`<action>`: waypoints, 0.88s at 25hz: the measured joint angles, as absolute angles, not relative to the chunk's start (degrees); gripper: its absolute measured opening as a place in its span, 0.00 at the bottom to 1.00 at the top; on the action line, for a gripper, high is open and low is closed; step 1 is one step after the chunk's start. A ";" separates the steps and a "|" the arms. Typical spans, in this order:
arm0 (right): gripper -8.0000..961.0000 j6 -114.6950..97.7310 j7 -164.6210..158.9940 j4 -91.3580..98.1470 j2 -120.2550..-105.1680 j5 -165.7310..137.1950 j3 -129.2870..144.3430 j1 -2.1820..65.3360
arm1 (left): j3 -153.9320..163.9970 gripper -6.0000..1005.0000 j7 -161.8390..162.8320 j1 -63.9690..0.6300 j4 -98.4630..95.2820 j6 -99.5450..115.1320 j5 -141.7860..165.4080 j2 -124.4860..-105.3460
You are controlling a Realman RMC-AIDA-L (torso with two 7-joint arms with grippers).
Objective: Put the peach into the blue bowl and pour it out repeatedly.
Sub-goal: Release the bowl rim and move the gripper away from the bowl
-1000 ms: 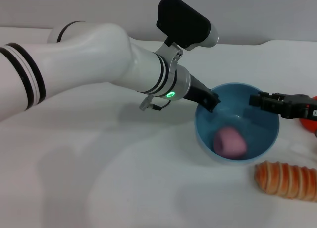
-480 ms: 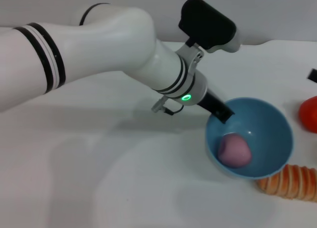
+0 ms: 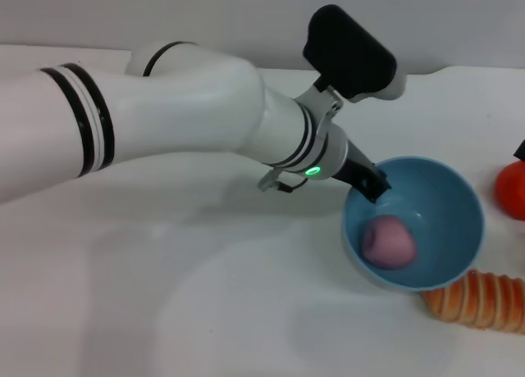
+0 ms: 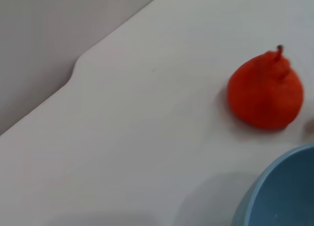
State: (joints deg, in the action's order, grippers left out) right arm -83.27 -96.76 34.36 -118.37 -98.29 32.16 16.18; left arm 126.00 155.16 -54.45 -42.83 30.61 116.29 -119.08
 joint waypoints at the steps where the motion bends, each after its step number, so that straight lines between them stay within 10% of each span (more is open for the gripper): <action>1: 0.44 -83.28 -96.76 34.27 -118.38 -98.28 32.17 16.18 | 126.20 0.01 155.22 -54.24 -42.40 30.17 116.27 -119.08; 22: 0.45 -82.92 -96.56 32.68 -118.39 -98.16 32.07 16.47 | 127.48 0.12 154.79 -52.63 -40.96 29.01 116.42 -119.09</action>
State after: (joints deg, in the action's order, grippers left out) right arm -82.92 -96.57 32.68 -118.39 -98.17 32.07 16.47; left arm 127.48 154.79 -52.63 -40.96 29.01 116.42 -119.09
